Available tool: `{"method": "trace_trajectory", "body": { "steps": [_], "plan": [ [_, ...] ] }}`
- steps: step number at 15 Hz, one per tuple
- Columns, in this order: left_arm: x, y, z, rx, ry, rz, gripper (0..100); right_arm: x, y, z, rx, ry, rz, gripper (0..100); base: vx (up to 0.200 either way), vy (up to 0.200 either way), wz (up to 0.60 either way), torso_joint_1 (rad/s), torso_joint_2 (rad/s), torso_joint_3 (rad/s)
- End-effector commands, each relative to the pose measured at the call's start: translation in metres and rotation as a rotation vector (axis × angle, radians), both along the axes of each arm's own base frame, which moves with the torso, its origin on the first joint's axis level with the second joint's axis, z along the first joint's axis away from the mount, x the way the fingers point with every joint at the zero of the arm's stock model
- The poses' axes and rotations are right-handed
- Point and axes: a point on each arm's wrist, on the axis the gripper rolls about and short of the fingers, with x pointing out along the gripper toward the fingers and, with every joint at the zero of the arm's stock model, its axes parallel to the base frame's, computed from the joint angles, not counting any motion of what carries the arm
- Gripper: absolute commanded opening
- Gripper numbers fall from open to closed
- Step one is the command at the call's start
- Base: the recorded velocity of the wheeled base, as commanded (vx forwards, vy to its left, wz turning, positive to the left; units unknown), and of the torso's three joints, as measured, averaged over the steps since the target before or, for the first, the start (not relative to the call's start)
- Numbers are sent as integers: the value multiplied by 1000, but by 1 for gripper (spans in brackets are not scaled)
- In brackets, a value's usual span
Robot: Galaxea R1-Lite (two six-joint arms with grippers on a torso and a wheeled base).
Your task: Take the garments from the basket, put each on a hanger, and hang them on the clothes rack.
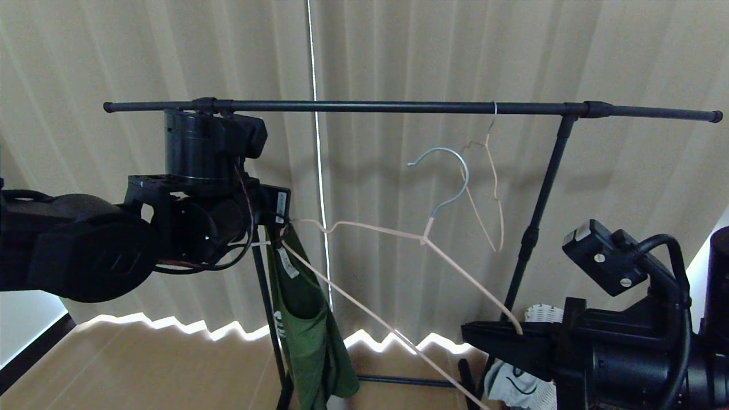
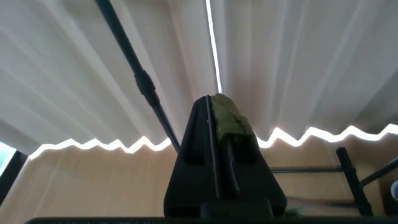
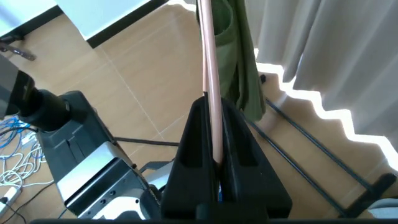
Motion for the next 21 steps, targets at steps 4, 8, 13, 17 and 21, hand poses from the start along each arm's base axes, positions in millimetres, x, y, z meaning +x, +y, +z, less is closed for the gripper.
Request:
{"method": "trace_trajectory", "body": {
  "steps": [4, 8, 13, 17, 21],
  "plan": [
    [-3, -2, 1, 2, -7, -3, 0, 2, 5, -1, 2, -4, 9, 0, 0, 0, 0, 0, 0, 0],
    [-15, -8, 9, -5, -26, -33, 0, 14, 16, -8, 4, -3, -2, 0, 0, 0, 0, 0, 0, 0],
    [-19, -5, 11, 5, -28, -17, 0, 27, 28, -15, 12, 17, -66, 0, 0, 0, 0, 0, 0, 0],
    [-29, 1, 22, 1, -33, -17, 0, 27, 36, -18, 13, 39, -98, 0, 0, 0, 0, 0, 0, 0],
    [-42, 9, 28, 18, 1, -16, 0, 30, 36, -17, 2, 31, -171, 0, 0, 0, 0, 0, 0, 0]
  ]
}}
